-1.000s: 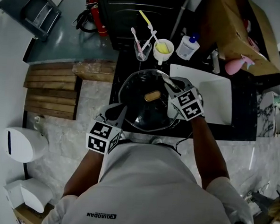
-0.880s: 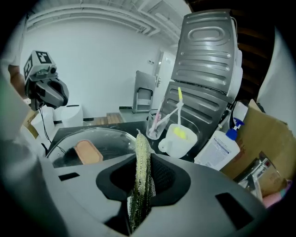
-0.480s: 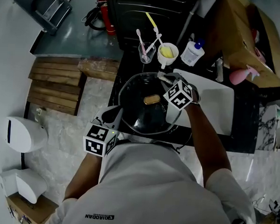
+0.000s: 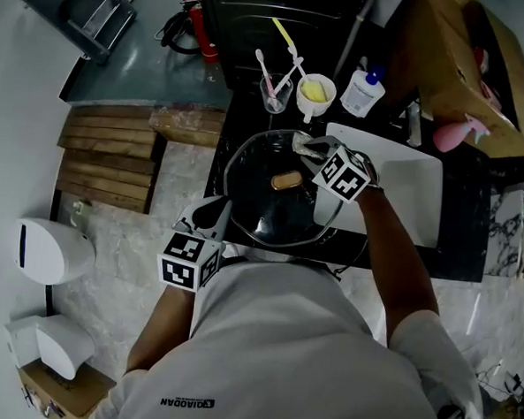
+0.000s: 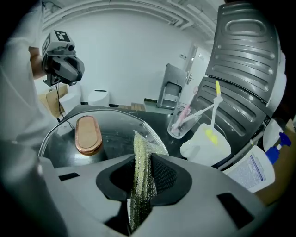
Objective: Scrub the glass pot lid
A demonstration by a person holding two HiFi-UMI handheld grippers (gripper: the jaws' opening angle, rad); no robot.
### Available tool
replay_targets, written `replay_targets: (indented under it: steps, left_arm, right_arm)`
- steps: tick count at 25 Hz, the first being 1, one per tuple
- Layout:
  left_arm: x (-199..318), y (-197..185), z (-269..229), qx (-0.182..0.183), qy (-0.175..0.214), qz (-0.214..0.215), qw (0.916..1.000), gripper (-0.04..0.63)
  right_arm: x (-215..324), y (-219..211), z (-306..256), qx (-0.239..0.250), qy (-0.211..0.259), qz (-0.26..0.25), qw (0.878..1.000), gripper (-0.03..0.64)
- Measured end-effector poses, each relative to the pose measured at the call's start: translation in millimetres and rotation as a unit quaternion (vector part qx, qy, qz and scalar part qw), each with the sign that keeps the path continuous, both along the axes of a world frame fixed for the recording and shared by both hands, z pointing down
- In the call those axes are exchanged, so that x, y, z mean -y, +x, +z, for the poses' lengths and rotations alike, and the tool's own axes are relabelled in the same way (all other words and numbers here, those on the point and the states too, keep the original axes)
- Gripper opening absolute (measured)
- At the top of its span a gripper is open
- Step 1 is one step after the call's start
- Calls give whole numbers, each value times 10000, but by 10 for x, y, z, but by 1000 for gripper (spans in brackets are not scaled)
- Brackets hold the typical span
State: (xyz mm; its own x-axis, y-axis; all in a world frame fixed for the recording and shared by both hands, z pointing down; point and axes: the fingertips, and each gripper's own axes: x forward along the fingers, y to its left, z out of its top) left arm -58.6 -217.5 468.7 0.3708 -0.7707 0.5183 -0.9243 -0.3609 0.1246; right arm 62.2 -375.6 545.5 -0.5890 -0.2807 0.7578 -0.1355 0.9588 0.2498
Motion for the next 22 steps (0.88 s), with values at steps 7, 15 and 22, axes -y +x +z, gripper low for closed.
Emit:
replay_targets:
  steps: [7,15,22]
  left_arm:
    - [42,76,-16,-29,33,265,9996,18]
    - [29,110,-28,-57,37,573,9983,18]
    - [-34,86,-14,-74,-20,846,9964,18]
  right_arm:
    - [-211,95,-41,133,-77,-46,9999,94]
    - [-457,190,-84,237,-124,147,9995,94]
    - [-614,312,-111,333,-143,634,9973,94]
